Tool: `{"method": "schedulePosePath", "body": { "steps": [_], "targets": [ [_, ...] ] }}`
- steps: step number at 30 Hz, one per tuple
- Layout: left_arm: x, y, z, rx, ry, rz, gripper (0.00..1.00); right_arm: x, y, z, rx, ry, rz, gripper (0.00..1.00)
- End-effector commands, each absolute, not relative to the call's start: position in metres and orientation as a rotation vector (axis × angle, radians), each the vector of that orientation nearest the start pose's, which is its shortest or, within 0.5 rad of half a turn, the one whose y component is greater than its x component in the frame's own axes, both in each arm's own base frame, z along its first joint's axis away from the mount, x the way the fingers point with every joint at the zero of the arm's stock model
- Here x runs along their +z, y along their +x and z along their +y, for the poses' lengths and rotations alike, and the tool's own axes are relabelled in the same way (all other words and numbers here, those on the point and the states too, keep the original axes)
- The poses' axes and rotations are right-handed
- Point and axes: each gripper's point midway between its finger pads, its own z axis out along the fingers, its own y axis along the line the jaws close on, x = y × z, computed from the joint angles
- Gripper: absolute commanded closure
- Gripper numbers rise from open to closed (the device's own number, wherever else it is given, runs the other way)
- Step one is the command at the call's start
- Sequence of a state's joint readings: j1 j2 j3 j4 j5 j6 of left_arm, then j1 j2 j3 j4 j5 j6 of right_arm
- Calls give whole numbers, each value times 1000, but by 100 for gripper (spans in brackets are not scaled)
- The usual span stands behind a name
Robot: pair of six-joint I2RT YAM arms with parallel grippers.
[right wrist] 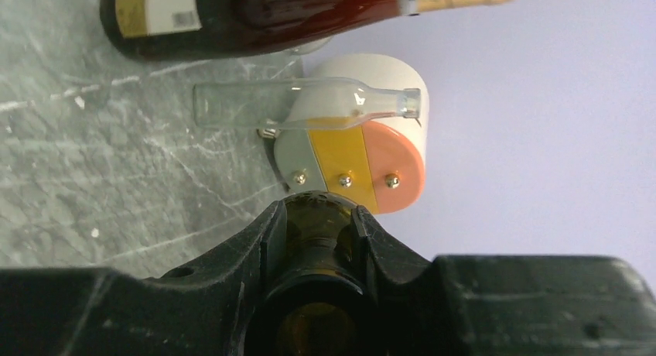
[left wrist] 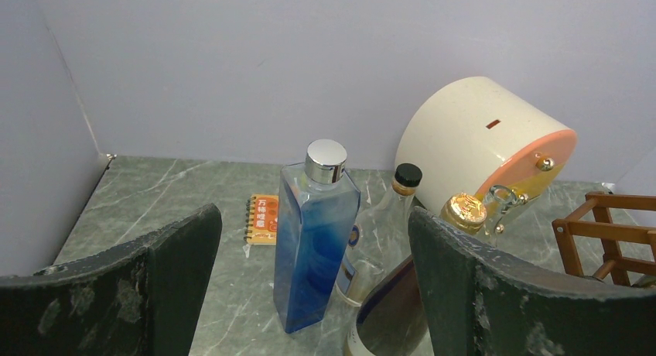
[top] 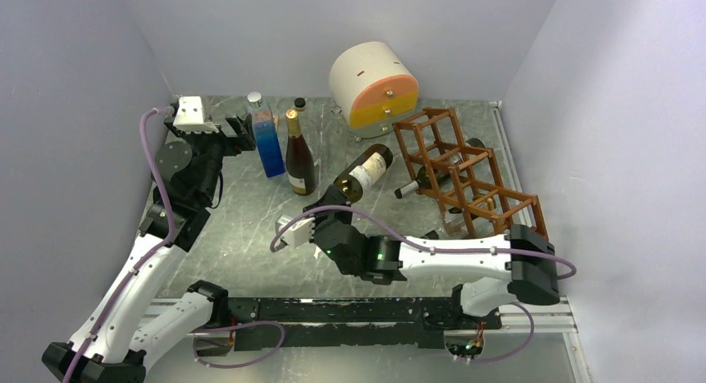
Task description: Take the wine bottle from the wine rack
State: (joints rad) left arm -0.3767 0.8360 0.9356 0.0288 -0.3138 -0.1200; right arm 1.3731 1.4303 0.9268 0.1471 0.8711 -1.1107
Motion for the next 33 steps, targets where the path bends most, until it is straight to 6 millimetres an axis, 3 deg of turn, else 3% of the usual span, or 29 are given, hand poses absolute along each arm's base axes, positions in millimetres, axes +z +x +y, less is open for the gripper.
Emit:
{"method": "schedulePosePath", "body": {
  "steps": [1, 6, 12, 20, 24, 33],
  "targets": [
    [396, 319, -74, -194, -79, 1416, 6, 291, 218, 321, -518, -1290, 1245, 100],
    [394, 320, -76, -198, -76, 1422, 6, 319, 189, 341, 11, -1140, 1360, 100],
    [392, 322, -79, -208, -69, 1431, 6, 369, 171, 357, 551, -885, 1267, 100],
    [389, 324, -80, -205, -69, 1441, 6, 356, 208, 393, 664, -863, 1388, 100],
    [390, 324, -80, -209, -69, 1437, 6, 340, 225, 411, 620, -930, 1493, 100],
    [387, 325, -77, -193, -78, 1445, 6, 321, 235, 440, 626, -1009, 1561, 100]
  ]
}}
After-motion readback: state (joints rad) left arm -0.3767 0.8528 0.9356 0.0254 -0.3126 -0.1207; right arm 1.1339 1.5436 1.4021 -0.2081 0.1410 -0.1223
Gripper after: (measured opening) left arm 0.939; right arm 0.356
